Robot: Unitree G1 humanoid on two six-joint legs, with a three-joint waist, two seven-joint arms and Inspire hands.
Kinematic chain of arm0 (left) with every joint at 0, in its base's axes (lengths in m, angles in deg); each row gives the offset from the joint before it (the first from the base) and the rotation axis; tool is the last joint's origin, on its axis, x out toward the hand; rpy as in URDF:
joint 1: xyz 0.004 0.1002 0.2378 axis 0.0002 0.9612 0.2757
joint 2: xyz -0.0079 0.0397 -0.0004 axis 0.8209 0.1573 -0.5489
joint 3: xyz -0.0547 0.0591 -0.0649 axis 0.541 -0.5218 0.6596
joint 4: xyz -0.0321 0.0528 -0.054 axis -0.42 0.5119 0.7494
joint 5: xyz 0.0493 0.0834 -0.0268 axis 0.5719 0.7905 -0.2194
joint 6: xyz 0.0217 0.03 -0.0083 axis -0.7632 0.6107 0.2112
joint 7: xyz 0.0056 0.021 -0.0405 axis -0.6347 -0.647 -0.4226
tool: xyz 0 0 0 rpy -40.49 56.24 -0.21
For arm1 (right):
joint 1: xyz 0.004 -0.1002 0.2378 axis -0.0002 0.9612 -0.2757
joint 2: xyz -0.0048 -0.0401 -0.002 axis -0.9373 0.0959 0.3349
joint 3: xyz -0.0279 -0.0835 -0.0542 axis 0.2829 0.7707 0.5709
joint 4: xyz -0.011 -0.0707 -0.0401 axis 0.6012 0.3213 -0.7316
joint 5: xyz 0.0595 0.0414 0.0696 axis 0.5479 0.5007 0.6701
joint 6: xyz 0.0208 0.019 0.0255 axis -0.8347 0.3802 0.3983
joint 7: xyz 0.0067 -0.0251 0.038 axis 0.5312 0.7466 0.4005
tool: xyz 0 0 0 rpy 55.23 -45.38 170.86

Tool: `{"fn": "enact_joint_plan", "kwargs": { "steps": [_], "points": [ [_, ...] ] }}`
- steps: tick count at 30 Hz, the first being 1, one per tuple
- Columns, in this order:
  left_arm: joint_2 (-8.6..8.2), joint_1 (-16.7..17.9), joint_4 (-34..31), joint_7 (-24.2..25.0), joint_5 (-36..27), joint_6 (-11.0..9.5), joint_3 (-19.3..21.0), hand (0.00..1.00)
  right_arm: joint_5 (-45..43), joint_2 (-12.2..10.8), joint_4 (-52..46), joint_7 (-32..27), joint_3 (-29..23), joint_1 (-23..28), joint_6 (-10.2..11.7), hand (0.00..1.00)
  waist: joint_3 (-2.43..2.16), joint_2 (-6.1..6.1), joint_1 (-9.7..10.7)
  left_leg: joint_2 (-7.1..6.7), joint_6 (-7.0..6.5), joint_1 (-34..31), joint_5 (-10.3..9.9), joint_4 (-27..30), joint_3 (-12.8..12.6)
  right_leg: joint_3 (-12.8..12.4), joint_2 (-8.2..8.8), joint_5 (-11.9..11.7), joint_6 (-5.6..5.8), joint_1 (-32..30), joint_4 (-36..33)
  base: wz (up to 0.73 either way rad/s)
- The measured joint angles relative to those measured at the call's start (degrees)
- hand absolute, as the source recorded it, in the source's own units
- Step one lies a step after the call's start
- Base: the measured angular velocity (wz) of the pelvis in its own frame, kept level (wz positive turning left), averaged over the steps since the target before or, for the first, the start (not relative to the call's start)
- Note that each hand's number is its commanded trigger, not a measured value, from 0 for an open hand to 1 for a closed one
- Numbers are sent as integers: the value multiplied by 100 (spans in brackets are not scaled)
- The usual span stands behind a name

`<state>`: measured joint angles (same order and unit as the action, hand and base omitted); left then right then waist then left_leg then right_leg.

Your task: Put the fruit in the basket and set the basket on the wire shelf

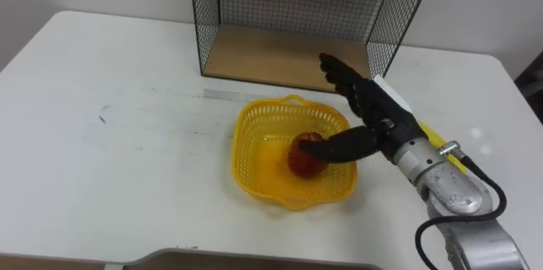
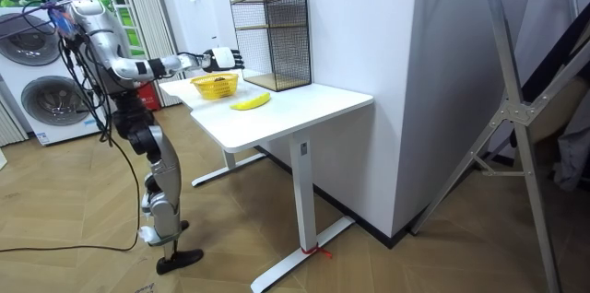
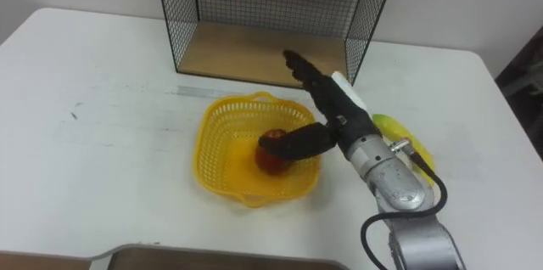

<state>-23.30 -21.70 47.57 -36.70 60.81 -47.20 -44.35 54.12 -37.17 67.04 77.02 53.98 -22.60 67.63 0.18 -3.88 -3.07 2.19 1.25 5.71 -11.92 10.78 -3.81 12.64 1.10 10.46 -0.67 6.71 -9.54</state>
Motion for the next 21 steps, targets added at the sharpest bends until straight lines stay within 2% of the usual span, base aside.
{"fn": "enact_joint_plan", "kwargs": {
  "steps": [4,8,12,16,21],
  "points": [
    [-15,9,-1,0,13,-9,103,0,94,2,0,-218,-169,0,75,0,8,33,51,1,0,-6,0,18,11,20,2,0,0,3,-1,0],
    [-67,74,-2,-1,12,0,127,0,294,1,1,-493,-288,0,77,0,-18,69,110,-4,0,8,0,19,-16,5,10,0,0,-20,-10,-2],
    [-84,175,-3,0,6,14,179,0,295,2,23,-745,-490,1,77,0,-23,92,154,-1,0,-4,0,22,-35,7,11,0,1,-9,-4,0],
    [-119,242,2,0,4,33,261,0,288,3,26,-1097,-691,6,78,0,-27,81,168,0,0,12,0,21,-45,3,13,0,1,4,-2,0],
    [-135,296,7,1,7,60,395,0,-219,85,255,-1493,-871,35,80,0,-34,20,247,-4,0,75,0,4,-42,-9,13,1,2,32,-2,0]
  ]
}}
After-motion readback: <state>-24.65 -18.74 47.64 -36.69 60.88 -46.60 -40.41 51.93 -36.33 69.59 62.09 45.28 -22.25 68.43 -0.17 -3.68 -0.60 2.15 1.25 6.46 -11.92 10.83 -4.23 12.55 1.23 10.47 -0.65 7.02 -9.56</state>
